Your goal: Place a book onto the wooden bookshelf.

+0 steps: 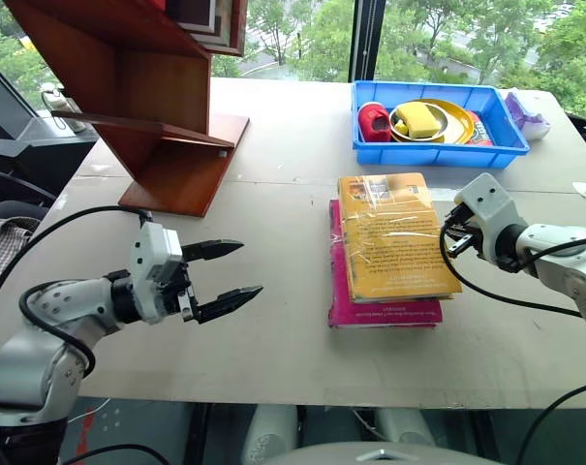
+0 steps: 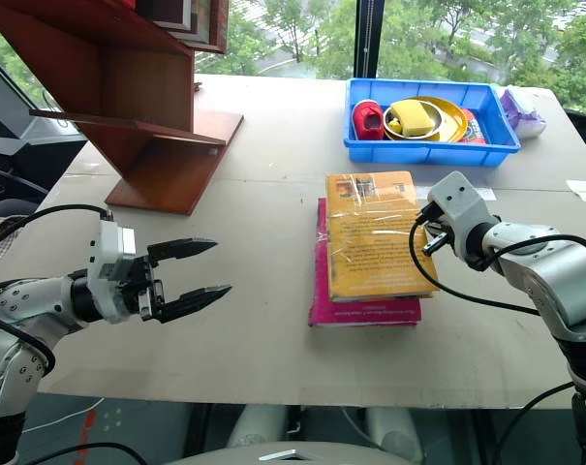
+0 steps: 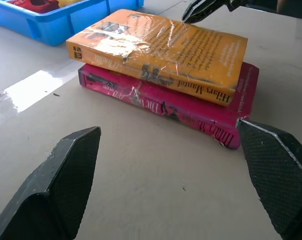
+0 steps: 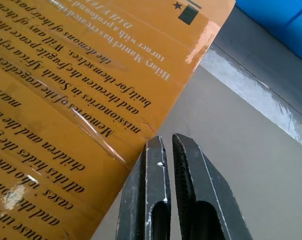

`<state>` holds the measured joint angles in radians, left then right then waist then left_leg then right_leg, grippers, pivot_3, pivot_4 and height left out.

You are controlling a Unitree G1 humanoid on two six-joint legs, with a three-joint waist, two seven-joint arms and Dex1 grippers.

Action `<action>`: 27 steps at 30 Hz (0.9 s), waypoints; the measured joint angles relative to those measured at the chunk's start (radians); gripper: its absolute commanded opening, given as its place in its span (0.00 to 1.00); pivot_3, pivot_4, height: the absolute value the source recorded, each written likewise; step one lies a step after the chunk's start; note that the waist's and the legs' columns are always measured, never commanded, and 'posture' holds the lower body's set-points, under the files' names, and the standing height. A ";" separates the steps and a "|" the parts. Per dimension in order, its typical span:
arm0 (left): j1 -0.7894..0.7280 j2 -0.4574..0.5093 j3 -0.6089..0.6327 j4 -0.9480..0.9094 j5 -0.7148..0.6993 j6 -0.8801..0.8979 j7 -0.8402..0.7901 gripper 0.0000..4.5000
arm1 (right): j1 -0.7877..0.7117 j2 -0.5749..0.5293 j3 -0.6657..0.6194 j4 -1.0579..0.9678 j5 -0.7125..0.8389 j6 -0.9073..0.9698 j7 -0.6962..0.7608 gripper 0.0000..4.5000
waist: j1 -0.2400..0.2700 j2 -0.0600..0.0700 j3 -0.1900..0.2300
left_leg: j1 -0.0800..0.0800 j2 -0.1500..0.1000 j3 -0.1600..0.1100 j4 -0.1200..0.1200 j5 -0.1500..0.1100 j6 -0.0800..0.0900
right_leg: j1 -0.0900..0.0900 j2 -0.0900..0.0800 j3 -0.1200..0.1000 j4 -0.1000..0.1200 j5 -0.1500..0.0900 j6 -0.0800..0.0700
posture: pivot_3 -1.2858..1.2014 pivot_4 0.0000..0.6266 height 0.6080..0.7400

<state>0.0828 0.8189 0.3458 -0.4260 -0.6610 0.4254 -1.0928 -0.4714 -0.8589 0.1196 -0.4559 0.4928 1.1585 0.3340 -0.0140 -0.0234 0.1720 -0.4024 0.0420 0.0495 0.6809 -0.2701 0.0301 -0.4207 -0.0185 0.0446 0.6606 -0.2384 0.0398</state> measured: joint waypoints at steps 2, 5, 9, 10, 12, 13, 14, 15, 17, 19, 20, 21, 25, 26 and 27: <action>0.001 0.000 0.007 -0.001 0.000 -0.002 0.004 1.00 | -0.012 0.001 0.029 0.013 -0.023 -0.014 0.019 0.03 | 0.000 0.000 0.000 | 0.000 0.000 0.000 0.000 0.000 0.000 | 0.000 0.000 0.000 0.000 0.000 0.000 | 0.52 0.24 1.00; 0.020 0.000 0.011 -0.006 0.000 -0.009 0.007 1.00 | -0.024 0.013 0.050 0.022 -0.048 -0.031 0.051 0.03 | -0.001 0.000 0.000 | 0.000 0.000 0.000 0.000 0.000 0.000 | 0.000 0.000 0.000 0.000 0.000 0.000 | 0.52 0.24 1.00; 0.044 -0.001 0.018 -0.022 0.000 -0.017 0.013 1.00 | -0.028 0.058 0.066 0.025 -0.055 -0.035 0.073 0.03 | -0.004 0.000 0.000 | 0.000 0.001 0.000 0.000 0.000 0.000 | 0.000 0.000 0.000 0.000 0.000 0.000 | 0.52 0.24 1.00; 0.058 -0.002 0.024 -0.030 0.000 -0.019 0.019 1.00 | -0.037 0.083 0.072 0.025 -0.058 -0.035 0.078 0.03 | -0.004 0.000 0.000 | 0.000 0.001 0.000 0.000 0.000 0.000 | 0.000 0.000 0.000 0.000 0.000 0.000 | 0.52 0.24 1.00; 0.066 -0.002 0.031 -0.030 0.000 -0.020 0.021 1.00 | -0.044 0.092 0.076 0.025 -0.065 -0.036 0.083 0.03 | -0.003 0.000 0.000 | 0.000 0.001 0.000 0.000 0.000 0.000 | -0.001 0.000 0.000 0.000 0.000 0.000 | 0.52 0.24 1.00; 0.075 -0.002 0.039 -0.031 0.000 -0.022 0.022 1.00 | -0.049 0.098 0.077 0.025 -0.073 -0.038 0.085 0.03 | -0.002 0.000 0.000 | 0.000 0.001 0.000 0.000 0.000 0.000 | 0.000 0.000 0.000 0.000 0.000 0.000 | 0.52 0.24 1.00; 0.081 -0.002 0.040 -0.031 0.000 -0.023 0.022 1.00 | -0.050 0.103 0.077 0.025 -0.081 -0.041 0.087 0.03 | -0.001 0.000 0.000 | 0.000 0.001 0.000 0.000 0.000 0.000 | 0.000 0.000 0.000 0.000 0.000 0.000 | 0.52 0.24 1.00; 0.084 -0.002 0.040 -0.030 0.000 -0.024 0.022 1.00 | -0.050 0.110 0.077 0.025 -0.088 -0.045 0.088 0.03 | 0.000 0.000 0.000 | 0.000 0.001 0.000 0.000 0.000 0.000 | 0.000 0.000 -0.001 0.000 0.000 0.000 | 0.52 0.24 1.00; 0.087 -0.002 0.041 -0.029 0.001 -0.028 0.025 1.00 | -0.050 0.120 0.079 0.025 -0.097 -0.056 0.094 0.03 | 0.000 0.000 0.000 | 0.000 0.001 0.000 0.000 0.000 0.000 | 0.000 0.000 0.000 0.000 0.000 0.000 | 0.52 0.24 1.00; 0.086 -0.002 0.044 -0.022 0.003 -0.028 0.034 1.00 | -0.048 0.118 0.079 0.025 -0.114 -0.078 0.101 0.03 | -0.001 0.000 0.000 | 0.000 0.001 0.000 0.000 0.000 0.000 | -0.001 0.000 0.000 0.000 0.000 0.000 | 0.52 0.24 1.00; 0.085 -0.002 0.044 -0.019 0.005 -0.027 0.045 1.00 | -0.044 0.112 0.076 0.025 -0.122 -0.097 0.109 0.03 | -0.001 0.000 0.000 | 0.000 0.001 0.000 0.000 0.000 0.000 | -0.001 0.000 0.000 0.000 0.000 0.000 | 0.52 0.24 1.00; 0.082 -0.003 0.043 -0.017 0.006 -0.023 0.054 1.00 | -0.035 0.108 0.068 0.025 -0.127 -0.116 0.117 0.03 | 0.000 0.000 0.000 | 0.000 0.001 0.000 0.000 0.000 0.000 | -0.001 0.000 -0.001 0.000 0.000 0.000 | 0.52 0.24 1.00; 0.020 -0.006 0.022 0.007 -0.013 0.071 0.123 1.00 | 0.127 0.061 -0.114 -0.006 -0.075 -0.266 0.247 0.03 | 0.015 0.000 0.000 | -0.002 -0.001 -0.002 0.000 0.000 0.000 | 0.000 0.000 -0.002 -0.001 0.001 0.002 | 0.52 0.24 1.00; -0.018 -0.003 -0.002 0.023 -0.022 0.120 0.144 1.00 | 0.196 0.043 -0.205 -0.021 -0.044 -0.317 0.303 0.14 | 0.019 0.000 0.000 | -0.002 -0.001 -0.002 0.000 0.000 0.000 | 0.000 0.000 -0.002 -0.001 0.002 0.004 | 0.52 0.24 1.00; -0.037 0.001 -0.015 0.033 -0.030 0.159 0.160 1.00 | 0.242 0.034 -0.269 -0.033 -0.022 -0.352 0.344 0.21 | 0.023 0.000 0.000 | -0.002 -0.001 -0.002 0.000 0.000 0.000 | 0.000 0.000 -0.002 -0.001 0.002 0.005 | 0.52 0.24 1.00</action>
<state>0.0455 0.8202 0.3310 -0.3930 -0.6912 0.5846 -0.9327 -0.2290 -0.8245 -0.1490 -0.4889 0.4705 0.8063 0.6782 0.0091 -0.0233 0.1724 -0.4048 0.0412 0.0473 0.6808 -0.2703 0.0304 -0.4210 -0.0182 0.0425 0.6593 -0.2365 0.0446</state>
